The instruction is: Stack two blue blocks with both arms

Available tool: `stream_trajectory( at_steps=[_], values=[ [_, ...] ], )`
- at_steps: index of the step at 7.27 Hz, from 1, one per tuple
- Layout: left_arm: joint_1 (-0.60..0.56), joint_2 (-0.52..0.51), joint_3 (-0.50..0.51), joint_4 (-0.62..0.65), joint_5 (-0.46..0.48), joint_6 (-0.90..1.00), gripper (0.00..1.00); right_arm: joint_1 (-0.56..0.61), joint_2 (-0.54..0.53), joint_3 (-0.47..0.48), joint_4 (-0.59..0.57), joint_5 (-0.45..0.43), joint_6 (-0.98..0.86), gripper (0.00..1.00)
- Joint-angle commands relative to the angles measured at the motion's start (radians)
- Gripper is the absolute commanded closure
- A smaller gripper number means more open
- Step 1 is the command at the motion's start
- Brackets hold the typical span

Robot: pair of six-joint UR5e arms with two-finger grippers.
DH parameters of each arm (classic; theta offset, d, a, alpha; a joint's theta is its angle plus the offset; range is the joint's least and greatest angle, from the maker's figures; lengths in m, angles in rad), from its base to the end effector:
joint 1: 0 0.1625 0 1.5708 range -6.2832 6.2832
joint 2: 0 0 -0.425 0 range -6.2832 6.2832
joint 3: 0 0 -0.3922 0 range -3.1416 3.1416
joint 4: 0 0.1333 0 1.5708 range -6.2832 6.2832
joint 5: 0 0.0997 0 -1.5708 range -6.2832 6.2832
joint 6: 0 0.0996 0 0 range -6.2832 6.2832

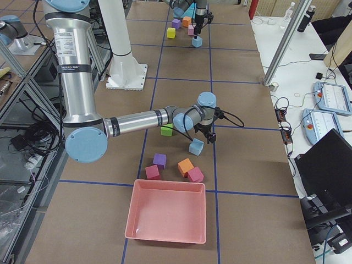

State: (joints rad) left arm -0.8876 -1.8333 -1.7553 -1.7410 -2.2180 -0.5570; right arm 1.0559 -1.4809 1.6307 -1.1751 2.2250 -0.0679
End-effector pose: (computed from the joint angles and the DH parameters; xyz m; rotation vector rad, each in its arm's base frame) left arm 0.3164 -0.5048 0.4105 0.1208 0.8579 0.3179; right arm -0.2087 -0.5164 0.5431 0.3797 -0.7550 -0.7269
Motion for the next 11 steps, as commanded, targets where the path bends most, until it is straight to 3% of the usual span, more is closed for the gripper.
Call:
stream_trajectory(
  at_steps=[1,4,11],
  values=[
    [0.003,-0.003,0.002,0.0,0.03,0.018,0.01,0.001,-0.002,-0.006,0.022,0.001,-0.001,0.0],
    [0.001,0.0,0.011,0.0,0.034,0.129,0.01,-0.004,0.004,-0.005,0.028,-0.002,0.0,0.0],
    [0.003,-0.012,0.019,0.0,0.083,0.129,0.01,-0.033,-0.015,-0.014,0.083,-0.011,-0.093,0.0]
  ],
)
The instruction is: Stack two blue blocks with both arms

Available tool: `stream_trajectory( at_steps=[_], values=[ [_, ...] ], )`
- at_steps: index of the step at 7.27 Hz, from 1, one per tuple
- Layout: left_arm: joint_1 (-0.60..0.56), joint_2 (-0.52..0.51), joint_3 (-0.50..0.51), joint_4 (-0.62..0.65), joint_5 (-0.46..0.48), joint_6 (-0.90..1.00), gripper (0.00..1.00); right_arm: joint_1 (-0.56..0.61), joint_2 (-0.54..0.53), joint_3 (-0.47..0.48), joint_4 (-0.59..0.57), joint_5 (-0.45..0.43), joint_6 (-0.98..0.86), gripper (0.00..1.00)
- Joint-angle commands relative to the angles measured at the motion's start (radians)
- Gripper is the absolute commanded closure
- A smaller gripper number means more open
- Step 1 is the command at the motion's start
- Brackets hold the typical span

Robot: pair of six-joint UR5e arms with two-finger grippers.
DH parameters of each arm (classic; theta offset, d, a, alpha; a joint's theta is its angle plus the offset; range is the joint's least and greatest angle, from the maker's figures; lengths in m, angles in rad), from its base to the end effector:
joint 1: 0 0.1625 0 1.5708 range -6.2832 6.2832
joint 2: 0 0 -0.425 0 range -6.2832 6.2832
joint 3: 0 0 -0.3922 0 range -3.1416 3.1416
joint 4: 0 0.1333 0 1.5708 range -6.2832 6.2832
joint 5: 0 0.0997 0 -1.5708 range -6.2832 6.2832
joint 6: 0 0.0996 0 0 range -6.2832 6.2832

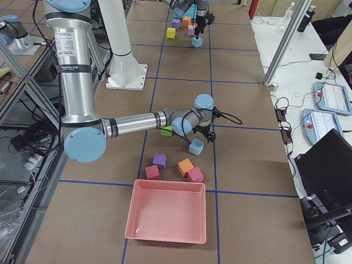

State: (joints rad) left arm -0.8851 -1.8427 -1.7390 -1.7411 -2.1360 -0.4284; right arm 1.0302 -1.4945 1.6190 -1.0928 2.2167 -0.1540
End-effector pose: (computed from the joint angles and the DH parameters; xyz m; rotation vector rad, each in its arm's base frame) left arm 0.3173 -0.5141 0.4166 0.2161 0.7836 0.4155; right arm -0.2195 -0.5083 0.5466 0.4641 -0.7486 -0.8450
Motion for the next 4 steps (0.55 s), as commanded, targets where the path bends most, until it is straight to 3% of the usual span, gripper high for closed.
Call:
stream_trajectory(
  at_steps=[1,4],
  values=[
    [-0.001,0.002,0.003,0.0,0.001,0.0,0.01,-0.013,-0.007,-0.004,-0.001,-0.005,-0.009,0.0],
    [0.0,0.0,0.021,0.0,0.002,0.063,0.01,-0.03,-0.01,-0.004,-0.001,-0.012,-0.007,0.0]
  ],
)
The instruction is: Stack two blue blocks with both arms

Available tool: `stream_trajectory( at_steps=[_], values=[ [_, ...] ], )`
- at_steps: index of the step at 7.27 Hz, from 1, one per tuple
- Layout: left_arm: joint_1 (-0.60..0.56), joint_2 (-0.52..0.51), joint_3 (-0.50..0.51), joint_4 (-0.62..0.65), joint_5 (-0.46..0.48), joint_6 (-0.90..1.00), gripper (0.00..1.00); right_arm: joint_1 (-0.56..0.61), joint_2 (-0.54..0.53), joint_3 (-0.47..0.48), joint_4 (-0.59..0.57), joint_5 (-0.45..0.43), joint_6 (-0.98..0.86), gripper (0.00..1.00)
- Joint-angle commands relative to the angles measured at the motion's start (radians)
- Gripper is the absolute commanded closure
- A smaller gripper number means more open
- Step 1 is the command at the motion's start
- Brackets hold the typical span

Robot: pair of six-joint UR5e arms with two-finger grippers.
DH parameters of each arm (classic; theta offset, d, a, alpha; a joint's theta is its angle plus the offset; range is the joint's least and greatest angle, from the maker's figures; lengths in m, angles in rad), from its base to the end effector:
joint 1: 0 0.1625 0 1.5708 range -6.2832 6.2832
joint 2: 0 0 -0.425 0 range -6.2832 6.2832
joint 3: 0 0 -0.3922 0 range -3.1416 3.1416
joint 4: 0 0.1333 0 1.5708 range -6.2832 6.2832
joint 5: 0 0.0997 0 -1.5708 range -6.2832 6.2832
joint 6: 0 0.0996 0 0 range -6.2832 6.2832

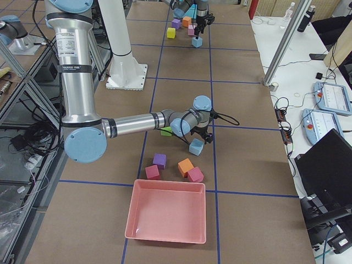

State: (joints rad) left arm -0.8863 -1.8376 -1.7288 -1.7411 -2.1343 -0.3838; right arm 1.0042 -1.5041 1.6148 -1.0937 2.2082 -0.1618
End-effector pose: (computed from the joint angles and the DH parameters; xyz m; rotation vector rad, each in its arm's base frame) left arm 0.3168 -0.5148 0.4247 0.2219 0.7713 0.4521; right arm -0.2303 -0.5000 0.5545 0.4459 -0.7441 -0.8710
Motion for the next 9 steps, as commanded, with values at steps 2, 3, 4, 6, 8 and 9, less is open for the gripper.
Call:
stream_trajectory(
  at_steps=[2,3,4,6,8,9],
  values=[
    [0.001,-0.011,0.026,-0.002,0.001,0.043,0.01,-0.009,-0.002,-0.001,0.0,-0.007,-0.002,0.0],
    [0.001,-0.011,0.028,-0.002,0.001,0.042,0.01,-0.009,-0.01,0.0,0.0,-0.007,-0.007,0.0],
    [0.001,-0.012,0.028,-0.002,0.001,0.037,0.01,-0.009,-0.014,0.0,0.0,-0.007,-0.011,0.0],
    [0.001,-0.011,0.029,-0.002,0.001,0.039,0.01,-0.009,-0.013,-0.001,0.0,-0.008,-0.025,0.0],
    [0.001,-0.012,0.038,-0.003,0.001,0.04,0.01,-0.01,-0.011,-0.003,-0.003,-0.025,-0.03,0.0],
    [0.001,-0.012,0.04,-0.003,0.001,0.04,0.01,-0.01,-0.01,-0.007,-0.005,-0.028,-0.05,0.0]
  ],
)
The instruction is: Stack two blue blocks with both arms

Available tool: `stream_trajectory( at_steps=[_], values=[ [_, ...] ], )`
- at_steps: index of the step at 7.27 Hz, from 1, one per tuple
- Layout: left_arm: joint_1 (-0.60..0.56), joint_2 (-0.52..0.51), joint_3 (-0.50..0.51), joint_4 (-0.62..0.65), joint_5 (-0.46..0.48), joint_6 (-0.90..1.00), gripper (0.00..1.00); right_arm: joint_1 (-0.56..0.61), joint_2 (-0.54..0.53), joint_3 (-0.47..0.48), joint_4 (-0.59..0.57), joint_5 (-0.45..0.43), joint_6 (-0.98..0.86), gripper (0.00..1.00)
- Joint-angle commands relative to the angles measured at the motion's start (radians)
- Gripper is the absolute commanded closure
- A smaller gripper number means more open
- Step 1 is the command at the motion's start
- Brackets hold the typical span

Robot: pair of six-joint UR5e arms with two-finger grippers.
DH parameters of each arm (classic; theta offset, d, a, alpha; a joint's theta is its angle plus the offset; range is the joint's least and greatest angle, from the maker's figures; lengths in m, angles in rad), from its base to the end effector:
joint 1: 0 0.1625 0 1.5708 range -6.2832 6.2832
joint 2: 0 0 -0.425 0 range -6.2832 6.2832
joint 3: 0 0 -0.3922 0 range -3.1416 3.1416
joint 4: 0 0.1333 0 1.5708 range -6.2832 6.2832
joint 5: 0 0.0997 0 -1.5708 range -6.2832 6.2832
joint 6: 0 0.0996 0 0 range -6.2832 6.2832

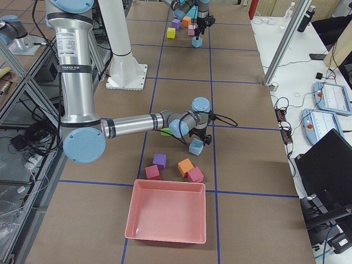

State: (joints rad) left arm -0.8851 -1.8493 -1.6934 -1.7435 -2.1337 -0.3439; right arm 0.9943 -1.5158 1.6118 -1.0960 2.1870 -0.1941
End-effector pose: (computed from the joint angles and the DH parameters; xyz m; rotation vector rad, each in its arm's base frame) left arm 0.3226 -0.5208 0.4346 0.2186 0.7583 0.4855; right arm -0.2317 -0.4953 0.5638 0.4439 -0.7181 -0.9018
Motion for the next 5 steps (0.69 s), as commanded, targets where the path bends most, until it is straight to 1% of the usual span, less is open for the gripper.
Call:
stream_trajectory(
  at_steps=[1,3,5],
  values=[
    [0.0,-0.001,0.005,-0.001,0.0,0.002,0.01,0.0,0.002,-0.006,-0.002,-0.012,-0.022,0.0],
    [0.0,-0.001,0.006,-0.001,0.0,0.002,0.01,-0.008,0.008,-0.013,-0.004,-0.039,-0.022,0.01],
    [0.0,0.001,0.006,0.001,0.006,0.003,0.01,-0.011,0.0,-0.013,-0.004,-0.058,-0.022,0.08]
  ],
)
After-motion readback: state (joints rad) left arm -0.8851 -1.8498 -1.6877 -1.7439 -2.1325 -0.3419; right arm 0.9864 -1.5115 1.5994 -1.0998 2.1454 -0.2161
